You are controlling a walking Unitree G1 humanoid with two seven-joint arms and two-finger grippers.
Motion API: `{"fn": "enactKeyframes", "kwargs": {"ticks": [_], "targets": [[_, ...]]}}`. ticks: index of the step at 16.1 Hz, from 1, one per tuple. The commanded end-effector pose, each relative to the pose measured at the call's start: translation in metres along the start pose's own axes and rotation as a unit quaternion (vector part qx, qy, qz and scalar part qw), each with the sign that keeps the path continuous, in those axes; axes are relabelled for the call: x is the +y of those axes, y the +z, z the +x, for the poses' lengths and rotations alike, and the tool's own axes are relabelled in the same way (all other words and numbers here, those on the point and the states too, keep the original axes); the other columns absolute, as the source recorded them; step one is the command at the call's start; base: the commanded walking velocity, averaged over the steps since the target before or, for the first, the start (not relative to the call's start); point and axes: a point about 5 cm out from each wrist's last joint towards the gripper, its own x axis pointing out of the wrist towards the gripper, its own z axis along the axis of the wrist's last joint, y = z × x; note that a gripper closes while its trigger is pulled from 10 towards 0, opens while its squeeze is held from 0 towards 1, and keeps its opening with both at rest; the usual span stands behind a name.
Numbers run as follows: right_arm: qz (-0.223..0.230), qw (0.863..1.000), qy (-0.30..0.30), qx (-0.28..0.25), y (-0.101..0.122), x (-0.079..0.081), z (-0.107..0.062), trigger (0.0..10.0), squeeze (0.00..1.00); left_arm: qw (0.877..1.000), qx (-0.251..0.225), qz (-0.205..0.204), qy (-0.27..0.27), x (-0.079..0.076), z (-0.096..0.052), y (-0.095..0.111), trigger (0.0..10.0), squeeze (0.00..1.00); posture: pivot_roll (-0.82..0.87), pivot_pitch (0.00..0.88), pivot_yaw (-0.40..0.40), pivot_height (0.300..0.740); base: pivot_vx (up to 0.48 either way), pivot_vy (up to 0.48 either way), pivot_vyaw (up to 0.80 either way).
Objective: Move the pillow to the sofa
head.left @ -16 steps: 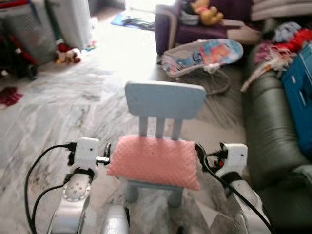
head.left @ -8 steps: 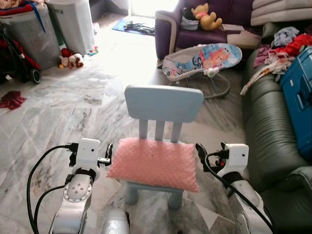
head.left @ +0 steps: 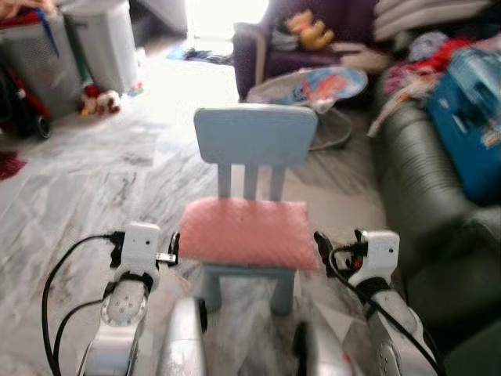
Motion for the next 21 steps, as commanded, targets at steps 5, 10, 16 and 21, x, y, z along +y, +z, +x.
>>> {"fn": "enactKeyframes", "kwargs": {"ticks": [5,10,16,21], "targets": [[0.003,1.000,0.001,-0.003,0.0022,-0.0022,0.0012,10.0,0.00,1.000,-0.013,0.005,0.003,0.0009,0.0013,0.0059,10.0,0.00,0.02,0.000,-0.031,0.568,0.000,0.000,0.00],[0.002,1.000,0.009,-0.009,0.0083,-0.0004,0.0060,10.0,0.00,1.000,-0.016,0.006,0.010,0.0030,0.0022,0.0071,10.0,0.00,0.02,0.000,-0.030,0.568,0.000,0.000,0.00],[-0.001,1.000,0.019,-0.011,0.0090,0.0017,0.0078,10.0,0.00,1.000,-0.016,-0.001,0.011,0.0030,0.0025,0.0066,10.0,0.00,0.02,0.000,-0.030,0.568,0.163,0.000,0.00],[-0.005,1.000,0.027,-0.013,0.0094,0.0046,0.0079,10.0,0.00,1.000,-0.016,-0.003,0.008,0.0027,0.0029,0.0066,10.0,0.00,0.02,0.000,-0.025,0.568,0.373,0.000,0.00]]}}
